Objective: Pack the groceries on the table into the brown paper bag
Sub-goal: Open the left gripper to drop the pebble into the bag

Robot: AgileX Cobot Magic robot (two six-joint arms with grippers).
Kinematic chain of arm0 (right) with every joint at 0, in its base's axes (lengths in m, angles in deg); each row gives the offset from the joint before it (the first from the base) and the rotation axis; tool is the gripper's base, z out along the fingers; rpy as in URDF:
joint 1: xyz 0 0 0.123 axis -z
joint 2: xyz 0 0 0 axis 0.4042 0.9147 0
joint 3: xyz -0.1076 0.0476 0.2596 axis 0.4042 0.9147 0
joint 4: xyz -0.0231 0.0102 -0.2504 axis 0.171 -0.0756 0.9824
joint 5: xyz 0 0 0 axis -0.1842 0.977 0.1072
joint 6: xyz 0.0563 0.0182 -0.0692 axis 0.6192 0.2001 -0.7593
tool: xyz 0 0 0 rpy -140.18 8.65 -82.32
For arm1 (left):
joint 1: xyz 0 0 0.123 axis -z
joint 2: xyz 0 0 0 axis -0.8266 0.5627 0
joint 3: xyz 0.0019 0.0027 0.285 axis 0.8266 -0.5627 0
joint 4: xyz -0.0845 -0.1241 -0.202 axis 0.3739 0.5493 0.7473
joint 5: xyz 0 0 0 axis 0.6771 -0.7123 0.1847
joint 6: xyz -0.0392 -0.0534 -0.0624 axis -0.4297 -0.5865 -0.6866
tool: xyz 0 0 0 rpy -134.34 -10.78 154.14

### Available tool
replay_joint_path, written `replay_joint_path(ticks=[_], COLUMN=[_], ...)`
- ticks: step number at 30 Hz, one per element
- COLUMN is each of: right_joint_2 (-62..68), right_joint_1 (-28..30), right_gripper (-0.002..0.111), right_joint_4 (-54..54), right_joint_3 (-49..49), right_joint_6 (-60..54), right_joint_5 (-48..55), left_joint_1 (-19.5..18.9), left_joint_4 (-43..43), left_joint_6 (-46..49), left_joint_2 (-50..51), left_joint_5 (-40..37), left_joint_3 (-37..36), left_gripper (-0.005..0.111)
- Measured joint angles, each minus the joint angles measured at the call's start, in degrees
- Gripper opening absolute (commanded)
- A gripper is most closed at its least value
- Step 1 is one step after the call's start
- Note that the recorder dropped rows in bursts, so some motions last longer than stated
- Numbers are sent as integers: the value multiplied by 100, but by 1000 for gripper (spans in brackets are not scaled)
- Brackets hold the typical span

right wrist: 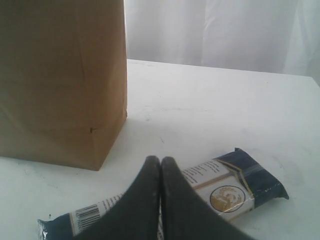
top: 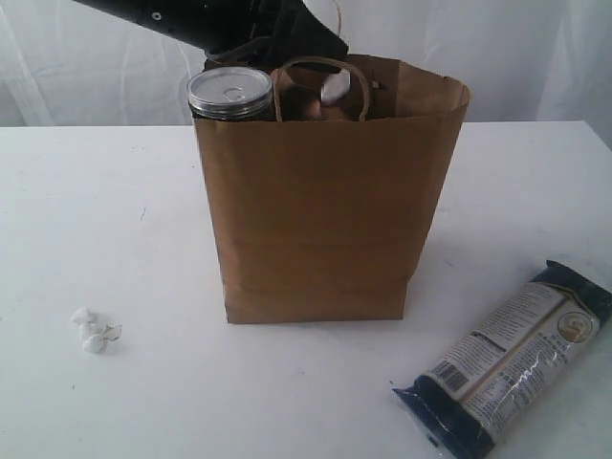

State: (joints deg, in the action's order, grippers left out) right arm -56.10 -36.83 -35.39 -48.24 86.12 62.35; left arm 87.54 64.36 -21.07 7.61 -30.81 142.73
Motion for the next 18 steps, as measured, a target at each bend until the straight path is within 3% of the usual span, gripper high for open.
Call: replay_joint_path(ticks=[2,12,18], right_joint_2=[0,0,0], right_joint_1=[0,0,0], right_gripper=[0,0,0], right_joint_4=[0,0,0], right_joint_3=[0,0,0], right_joint_6=[0,0,0], right_joint_5=[0,0,0], left_joint_1=[0,0,-170], left_joint_4=[0,-386,-2488], left_joint_6=[0,-137,-1720], left_joint_2=[0,-281,-1105], left_joint_5=[72,248,30], left_joint_3=[12,12,12], left_gripper=[65,61,61])
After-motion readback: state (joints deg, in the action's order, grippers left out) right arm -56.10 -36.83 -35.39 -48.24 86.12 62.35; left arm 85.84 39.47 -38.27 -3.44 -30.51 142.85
